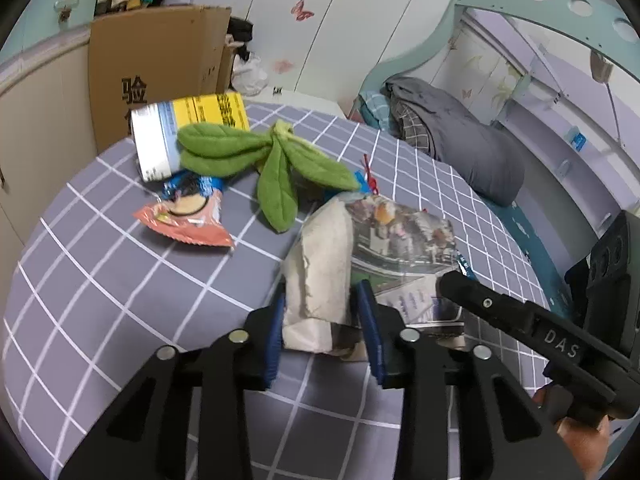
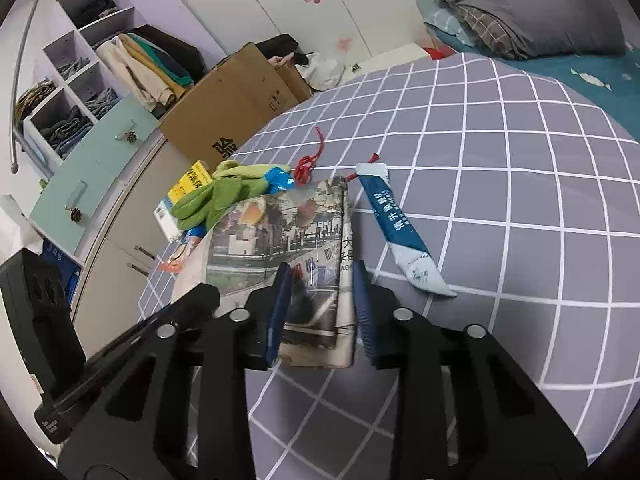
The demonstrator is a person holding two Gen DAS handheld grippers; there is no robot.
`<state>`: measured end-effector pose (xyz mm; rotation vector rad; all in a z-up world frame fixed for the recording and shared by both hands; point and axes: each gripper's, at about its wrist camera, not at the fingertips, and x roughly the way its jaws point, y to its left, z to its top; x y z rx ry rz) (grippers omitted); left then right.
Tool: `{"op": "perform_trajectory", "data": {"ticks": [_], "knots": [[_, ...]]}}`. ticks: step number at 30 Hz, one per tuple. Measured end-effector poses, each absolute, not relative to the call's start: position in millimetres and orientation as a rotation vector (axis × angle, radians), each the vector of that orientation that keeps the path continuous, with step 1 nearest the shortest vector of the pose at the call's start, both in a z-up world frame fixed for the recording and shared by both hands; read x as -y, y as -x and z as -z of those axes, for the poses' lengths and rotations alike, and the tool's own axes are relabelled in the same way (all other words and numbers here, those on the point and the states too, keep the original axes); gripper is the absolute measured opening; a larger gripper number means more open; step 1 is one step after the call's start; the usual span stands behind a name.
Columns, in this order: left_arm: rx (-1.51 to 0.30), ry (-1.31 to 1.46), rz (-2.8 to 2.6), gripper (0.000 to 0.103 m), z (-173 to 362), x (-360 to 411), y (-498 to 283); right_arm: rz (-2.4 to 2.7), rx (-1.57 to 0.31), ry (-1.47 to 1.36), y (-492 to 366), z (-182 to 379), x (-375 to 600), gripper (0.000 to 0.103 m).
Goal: Collect trash
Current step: 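Carry the newspaper to the wastebasket and release it from both grippers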
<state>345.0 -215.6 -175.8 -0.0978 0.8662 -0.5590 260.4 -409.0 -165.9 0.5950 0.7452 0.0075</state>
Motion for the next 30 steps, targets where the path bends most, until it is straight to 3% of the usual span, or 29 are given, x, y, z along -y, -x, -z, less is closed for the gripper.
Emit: {"op": "perform_trajectory", "data": {"ticks": [6, 13, 22, 30], "knots": [[-0.784, 0.045, 0.597, 0.022, 156.3, 209.7, -316.6, -0.012, -0.703, -0.517, -244.3, 142.9, 386.0, 0.029], [-0.708, 0.091, 0.602, 0.022, 127.8, 170.5, -292.9, -0.076, -0.643, -0.476, -229.6, 106.9, 350.6, 0.029], [-0.614, 0.193, 0.514, 0.022, 98.4, 64.7, -269.7, -0.227, -0.607, -0.409, -236.3, 71.0, 259.5, 0.029], [-0.573, 0.265, 0.361, 0.022, 100.6, -52.1, -252.5, -0.392, -0.66, -0.339, -266.0, 74.1, 146.4, 0.029]]}}
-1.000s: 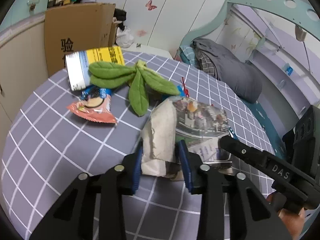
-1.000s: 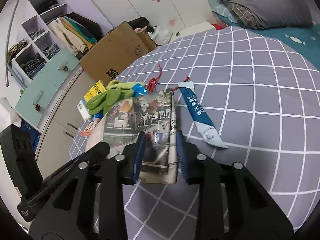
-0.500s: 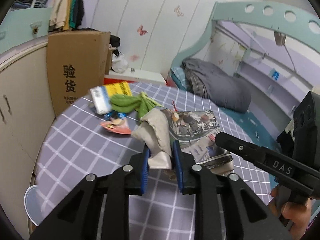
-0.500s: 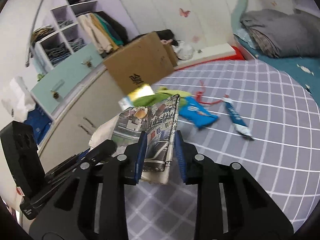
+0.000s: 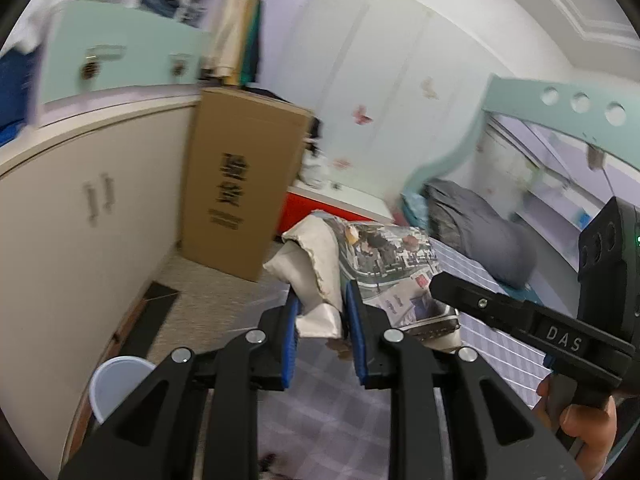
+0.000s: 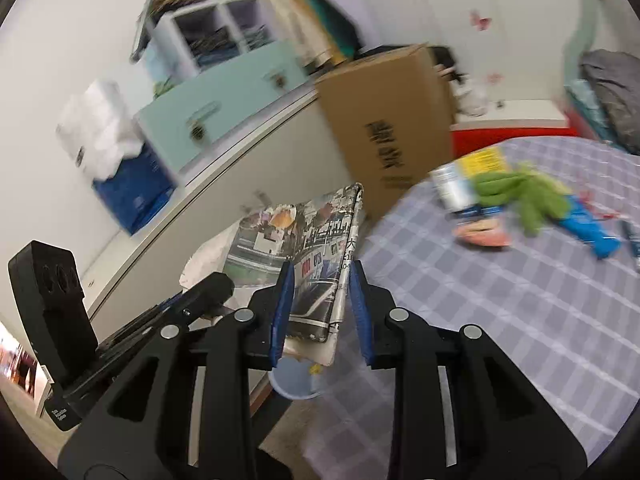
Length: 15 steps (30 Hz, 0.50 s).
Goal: Collect trash
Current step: 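Carry the newspaper to the wastebasket and release it from both grippers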
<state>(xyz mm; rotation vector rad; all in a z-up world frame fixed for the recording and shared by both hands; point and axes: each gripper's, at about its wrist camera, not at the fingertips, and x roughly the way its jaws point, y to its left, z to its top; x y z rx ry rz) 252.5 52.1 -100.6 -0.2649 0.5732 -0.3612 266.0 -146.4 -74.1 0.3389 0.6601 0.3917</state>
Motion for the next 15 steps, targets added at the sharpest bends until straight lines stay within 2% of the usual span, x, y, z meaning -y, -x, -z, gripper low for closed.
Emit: {"op": "perform_trajectory", "data": {"ticks": [7, 15], "knots": [[-0.6, 0.332, 0.216, 0.022, 128.6, -154.9, -253.0, -0.522, -0.739, -0.281, -301.0, 106.0, 39.1, 0.029], [-0.678, 0.419, 0.069, 0.022, 189.0, -242.0, -272.1, -0.59, -0.859, -0.192, -343.1, 165.7, -58.8, 0.031]]}}
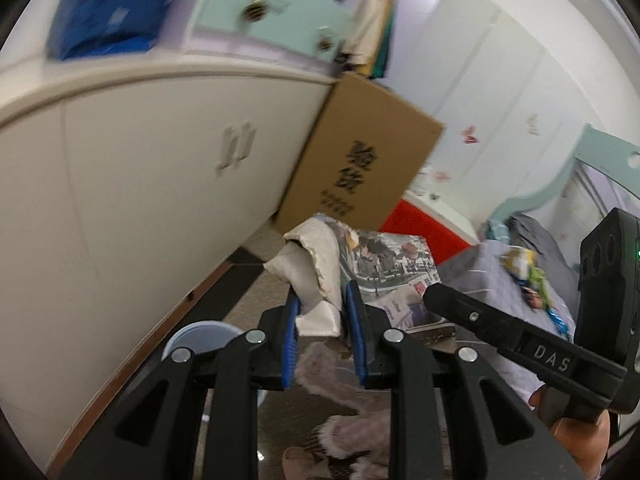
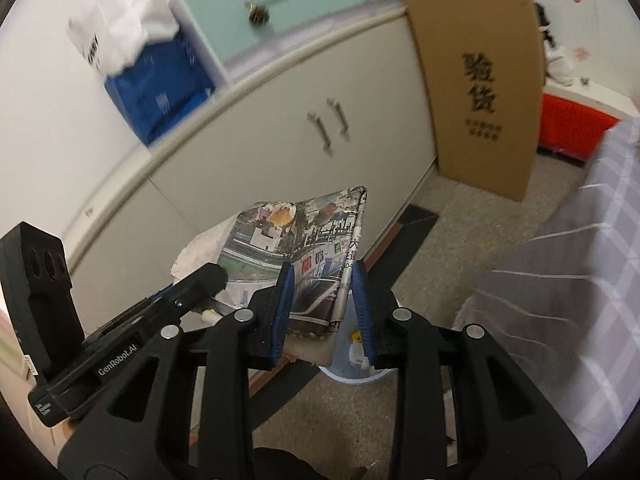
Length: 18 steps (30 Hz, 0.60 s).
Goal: Collect trash
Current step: 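Carry the newspaper to the wastebasket and release it from both grippers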
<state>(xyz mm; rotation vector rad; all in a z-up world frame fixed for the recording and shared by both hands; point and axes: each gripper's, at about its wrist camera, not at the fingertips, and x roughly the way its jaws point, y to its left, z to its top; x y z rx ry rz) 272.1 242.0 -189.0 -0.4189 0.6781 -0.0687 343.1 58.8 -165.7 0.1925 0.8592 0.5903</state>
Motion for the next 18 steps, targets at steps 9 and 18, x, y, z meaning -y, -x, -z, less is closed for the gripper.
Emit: {"op": "perform_trajectory", "data": {"ticks": [9, 18], "knots": [[-0.752, 0.507, -0.135, 0.084, 268.7, -310.9, -310.0, -0.549, -1.001, -0.089, -386.4, 246.4, -109.9, 0.068], [-0.971, 0.529, -0.245, 0.084, 329.0, -316.4, -321.0, -0.509, -1.08, -0.05, -379.3, 277.9, -97.5, 0.068]]}}
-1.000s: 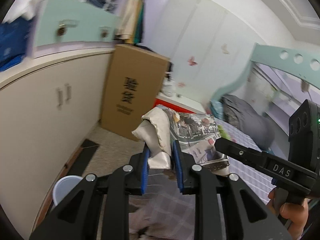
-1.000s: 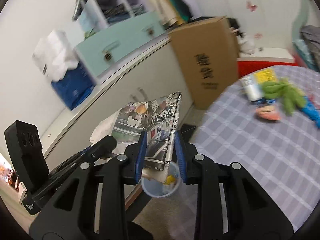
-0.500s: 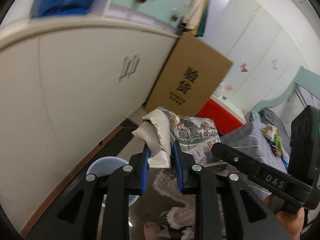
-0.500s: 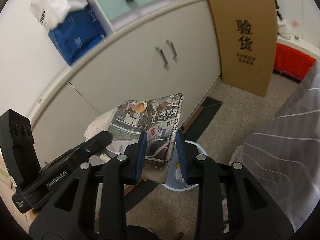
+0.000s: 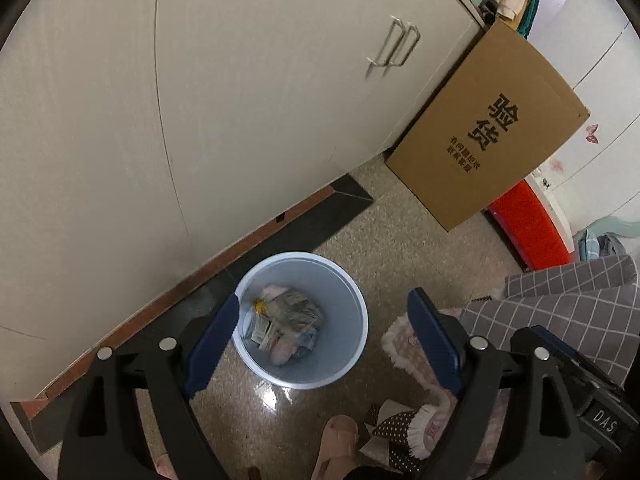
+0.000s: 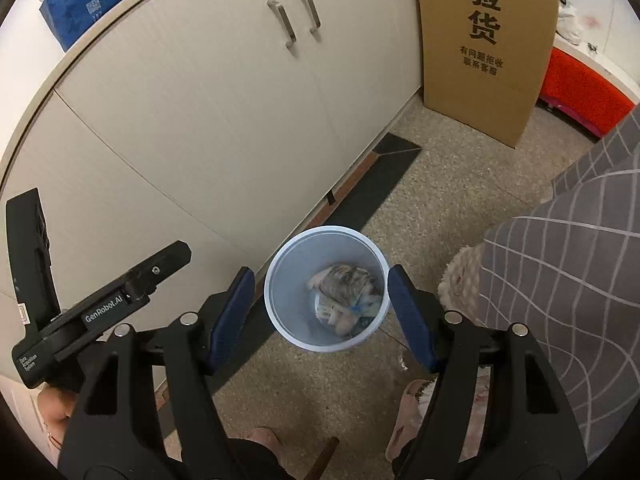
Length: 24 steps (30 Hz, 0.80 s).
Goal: Collect trash
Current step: 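Carry the newspaper to the wastebasket and release it from both grippers, then grasp the cookie wrapper with the left gripper while the right grasps the toothpaste tube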
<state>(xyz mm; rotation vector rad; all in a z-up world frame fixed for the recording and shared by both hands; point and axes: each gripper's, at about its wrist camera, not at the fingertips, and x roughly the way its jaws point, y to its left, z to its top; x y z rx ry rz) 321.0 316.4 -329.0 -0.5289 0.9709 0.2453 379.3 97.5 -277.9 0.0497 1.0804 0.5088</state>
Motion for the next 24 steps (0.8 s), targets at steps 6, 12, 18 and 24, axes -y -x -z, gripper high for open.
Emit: {"op": "perform_trajectory", "data": {"ticks": [6, 12, 18, 24], "knots": [[-0.914, 0.482, -0.196, 0.084, 283.2, -286.6, -311.6, -0.508, -0.996, -0.063, -365.6, 237.2, -79.0, 0.068], [-0.82, 0.393, -0.141, 0.084, 218.1, -239.5, -295.3, -0.491, -0.836, -0.097, -339.5, 172.2, -36.5, 0.069], [-0.743, 0.306, -0.041, 0.084, 158.7, -165.6, -287.1, -0.42, -0.712, -0.12, -312.5, 121.0, 33.8, 0.071], [-0.724, 0.225, 0.097, 0.084, 127.0, -74.2, -291.5, -0.305, -0.635, -0.146, -289.1, 90.2, 130.6, 0.072]]}}
